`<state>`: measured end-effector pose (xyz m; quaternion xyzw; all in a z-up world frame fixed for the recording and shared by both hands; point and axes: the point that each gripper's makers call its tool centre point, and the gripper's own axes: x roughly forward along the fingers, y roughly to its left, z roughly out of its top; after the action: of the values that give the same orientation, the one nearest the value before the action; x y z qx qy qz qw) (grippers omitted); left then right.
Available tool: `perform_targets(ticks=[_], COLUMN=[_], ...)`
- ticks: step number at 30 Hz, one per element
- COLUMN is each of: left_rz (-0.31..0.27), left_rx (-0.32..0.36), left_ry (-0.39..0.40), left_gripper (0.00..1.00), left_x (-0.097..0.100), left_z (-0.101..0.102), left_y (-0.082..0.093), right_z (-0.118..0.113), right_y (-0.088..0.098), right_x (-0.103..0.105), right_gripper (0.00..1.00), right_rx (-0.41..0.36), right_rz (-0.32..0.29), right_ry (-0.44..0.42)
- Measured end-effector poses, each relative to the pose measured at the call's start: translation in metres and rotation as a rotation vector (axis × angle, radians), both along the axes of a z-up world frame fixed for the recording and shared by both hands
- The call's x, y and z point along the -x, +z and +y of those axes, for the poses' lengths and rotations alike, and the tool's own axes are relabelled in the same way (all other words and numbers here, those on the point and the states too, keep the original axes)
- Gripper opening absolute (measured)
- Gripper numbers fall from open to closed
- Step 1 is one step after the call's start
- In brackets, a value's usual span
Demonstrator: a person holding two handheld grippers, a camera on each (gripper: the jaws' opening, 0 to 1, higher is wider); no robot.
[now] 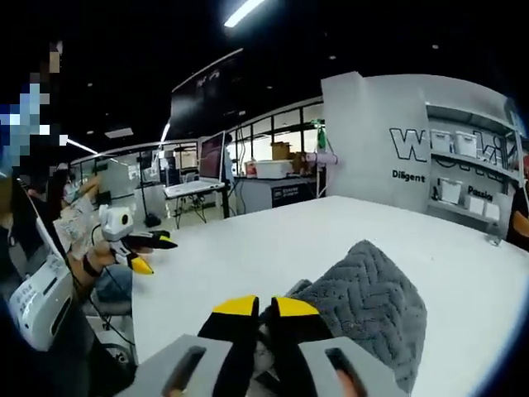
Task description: Fold the towel on the table until its edges align and the towel forms a compact rectangular stack.
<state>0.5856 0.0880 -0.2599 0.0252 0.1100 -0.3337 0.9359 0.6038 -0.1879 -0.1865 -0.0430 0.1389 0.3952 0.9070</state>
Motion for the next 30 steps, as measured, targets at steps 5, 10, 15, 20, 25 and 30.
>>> perform_targets(ticks=[5, 10, 15, 20, 25, 30], left_rz=[0.001, 0.001, 0.001, 0.004, 0.008, 0.005], left_rx=[-0.002, -0.003, -0.004, -0.007, -0.010, -0.011], left_ry=[-0.001, -0.005, -0.002, -0.004, -0.008, -0.008], left_gripper=[0.79, 0.79, 0.79, 0.79, 0.79, 0.79], left_x=[-0.001, -0.001, 0.000, 0.000, 0.000, 0.000], left_z=[0.000, -0.002, -0.002, -0.003, -0.004, -0.005], left_y=[0.000, 0.000, 0.000, -0.001, -0.002, 0.000], right_z=[0.016, 0.029, 0.044, 0.048, 0.054, 0.053], right_y=[0.001, -0.002, -0.012, -0.028, -0.046, -0.042], right_x=[0.005, 0.009, 0.015, 0.013, 0.015, 0.021], right_gripper=[0.06, 0.06, 0.06, 0.06, 0.06, 0.09], right_rx=[-0.004, -0.006, 0.005, 0.011, 0.075, 0.084], right_rz=[0.000, 0.006, 0.034, 0.076, 0.085, 0.057], right_ry=[0.038, 0.072, 0.118, 0.112, 0.120, 0.142])
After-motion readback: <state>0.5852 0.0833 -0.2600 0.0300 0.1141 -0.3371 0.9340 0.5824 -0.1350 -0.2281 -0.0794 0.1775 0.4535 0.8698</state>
